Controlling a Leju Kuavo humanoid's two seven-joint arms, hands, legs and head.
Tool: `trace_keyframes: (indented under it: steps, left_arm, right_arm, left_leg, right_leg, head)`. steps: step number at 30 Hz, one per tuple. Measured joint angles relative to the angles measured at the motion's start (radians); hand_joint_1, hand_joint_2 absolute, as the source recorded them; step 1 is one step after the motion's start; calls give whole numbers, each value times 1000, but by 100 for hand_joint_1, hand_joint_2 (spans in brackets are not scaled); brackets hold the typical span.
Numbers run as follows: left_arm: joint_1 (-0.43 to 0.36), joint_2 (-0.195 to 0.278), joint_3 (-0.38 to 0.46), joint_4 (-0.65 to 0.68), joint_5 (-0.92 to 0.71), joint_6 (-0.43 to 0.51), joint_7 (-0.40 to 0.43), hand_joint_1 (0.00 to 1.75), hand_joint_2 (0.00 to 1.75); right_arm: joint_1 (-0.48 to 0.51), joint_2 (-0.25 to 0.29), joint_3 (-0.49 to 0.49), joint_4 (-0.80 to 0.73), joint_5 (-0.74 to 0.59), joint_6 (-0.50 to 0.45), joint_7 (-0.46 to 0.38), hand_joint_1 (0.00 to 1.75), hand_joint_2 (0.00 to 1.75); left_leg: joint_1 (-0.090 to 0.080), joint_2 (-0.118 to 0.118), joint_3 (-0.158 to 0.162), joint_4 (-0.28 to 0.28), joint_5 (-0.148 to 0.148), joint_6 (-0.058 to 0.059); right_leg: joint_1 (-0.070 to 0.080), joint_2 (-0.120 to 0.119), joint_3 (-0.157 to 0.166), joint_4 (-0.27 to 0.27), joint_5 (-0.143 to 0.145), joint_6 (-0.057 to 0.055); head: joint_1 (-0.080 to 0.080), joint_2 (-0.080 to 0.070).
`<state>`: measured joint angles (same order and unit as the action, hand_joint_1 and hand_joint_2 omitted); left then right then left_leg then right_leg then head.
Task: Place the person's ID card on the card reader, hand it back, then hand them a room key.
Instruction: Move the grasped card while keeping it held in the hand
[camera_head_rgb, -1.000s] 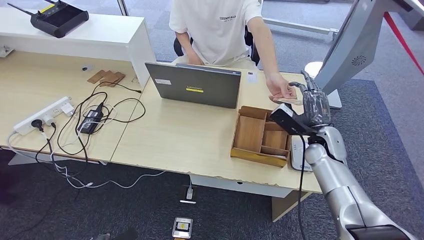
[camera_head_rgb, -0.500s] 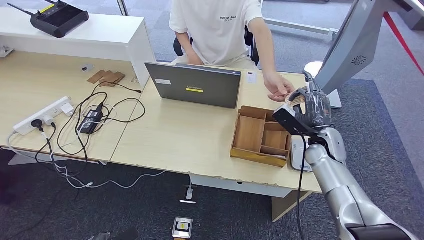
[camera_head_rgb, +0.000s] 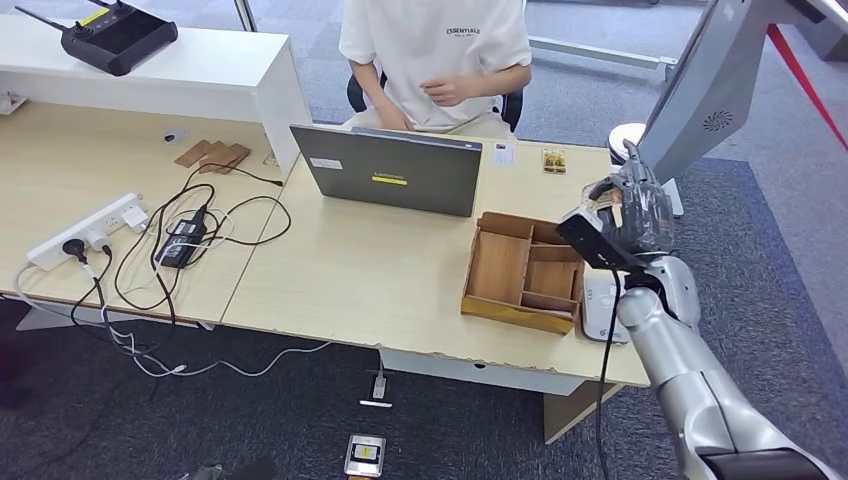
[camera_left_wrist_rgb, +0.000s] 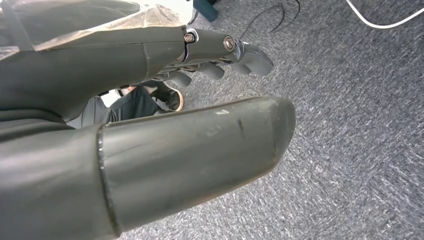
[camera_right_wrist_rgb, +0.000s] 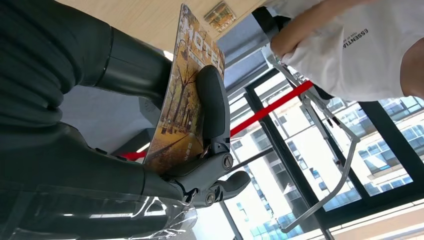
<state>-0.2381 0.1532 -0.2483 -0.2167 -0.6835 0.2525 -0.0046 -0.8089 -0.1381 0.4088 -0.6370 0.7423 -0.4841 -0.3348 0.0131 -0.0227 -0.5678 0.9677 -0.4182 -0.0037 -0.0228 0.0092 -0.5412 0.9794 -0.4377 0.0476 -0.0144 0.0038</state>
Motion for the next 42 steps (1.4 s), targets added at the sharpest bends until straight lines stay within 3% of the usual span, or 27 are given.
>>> trace_keyframes:
  steps: [17, 42]
  left_arm:
    - [41, 11, 0, 0, 56, 37, -9, 0, 0]
    - [87, 26, 1, 1, 87, 82, -29, 0, 0]
  right_arm:
    - [12, -122, -50, -82, -9, 32, 23, 175, 175]
    - [153, -136, -48, -168, 28, 109, 61, 175, 175]
  left_leg:
    - [0, 0, 0, 0, 0, 0]
    - [0, 0, 0, 0, 0, 0]
  right_leg:
    - [0, 0, 0, 0, 0, 0]
    - [0, 0, 0, 0, 0, 0]
  head:
    - [0, 0]
    - [0, 0]
